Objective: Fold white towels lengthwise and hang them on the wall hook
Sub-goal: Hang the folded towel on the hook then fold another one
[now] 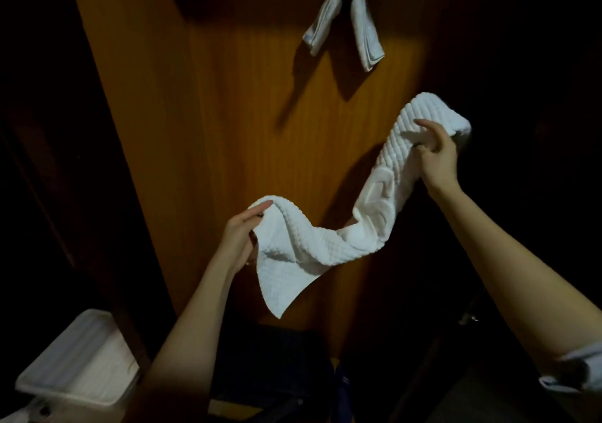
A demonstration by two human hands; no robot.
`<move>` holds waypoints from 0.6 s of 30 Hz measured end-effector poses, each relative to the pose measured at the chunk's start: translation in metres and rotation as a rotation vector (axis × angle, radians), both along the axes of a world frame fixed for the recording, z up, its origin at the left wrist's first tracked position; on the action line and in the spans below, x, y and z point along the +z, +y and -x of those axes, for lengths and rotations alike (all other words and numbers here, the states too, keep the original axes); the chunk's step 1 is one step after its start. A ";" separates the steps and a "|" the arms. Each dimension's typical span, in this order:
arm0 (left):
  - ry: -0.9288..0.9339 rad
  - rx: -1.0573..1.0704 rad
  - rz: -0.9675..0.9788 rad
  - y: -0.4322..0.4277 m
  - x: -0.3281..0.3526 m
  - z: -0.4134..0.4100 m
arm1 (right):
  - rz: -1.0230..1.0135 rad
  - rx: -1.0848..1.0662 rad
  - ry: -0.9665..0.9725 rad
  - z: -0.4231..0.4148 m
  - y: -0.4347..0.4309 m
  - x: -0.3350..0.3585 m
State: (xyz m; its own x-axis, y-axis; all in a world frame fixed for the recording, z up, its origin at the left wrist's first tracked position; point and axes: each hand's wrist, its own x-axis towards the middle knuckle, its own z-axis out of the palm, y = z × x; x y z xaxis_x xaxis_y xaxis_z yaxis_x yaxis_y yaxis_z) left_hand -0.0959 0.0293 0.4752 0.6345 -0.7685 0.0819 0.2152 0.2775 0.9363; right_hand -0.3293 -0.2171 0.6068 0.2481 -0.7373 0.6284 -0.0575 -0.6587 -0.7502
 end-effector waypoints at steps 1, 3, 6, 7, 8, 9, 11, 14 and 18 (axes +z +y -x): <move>-0.086 -0.048 -0.053 -0.001 0.004 0.001 | -0.002 0.000 -0.002 -0.001 0.001 -0.001; -0.290 -0.083 -0.191 -0.003 0.008 -0.001 | -0.014 -0.019 -0.036 -0.001 0.002 -0.002; -0.320 0.011 -0.221 0.001 0.004 -0.014 | -0.052 -0.078 -0.112 0.008 -0.004 0.001; -0.230 0.041 -0.168 0.004 0.001 -0.020 | -0.075 -0.098 -0.147 0.013 -0.008 0.003; -0.116 0.061 -0.111 0.007 -0.002 -0.026 | -0.095 -0.117 -0.183 0.018 -0.013 0.005; -0.012 0.083 -0.064 0.011 -0.005 -0.030 | -0.117 -0.137 -0.213 0.022 -0.018 0.007; 0.115 0.149 -0.013 0.015 -0.009 -0.039 | -0.182 -0.166 -0.255 0.027 -0.028 0.009; 0.103 0.147 -0.029 0.017 -0.008 -0.052 | -0.295 -0.210 -0.269 0.033 -0.046 0.010; -0.112 -0.068 -0.291 0.018 0.005 -0.055 | -0.380 -0.202 -0.289 0.034 -0.055 0.011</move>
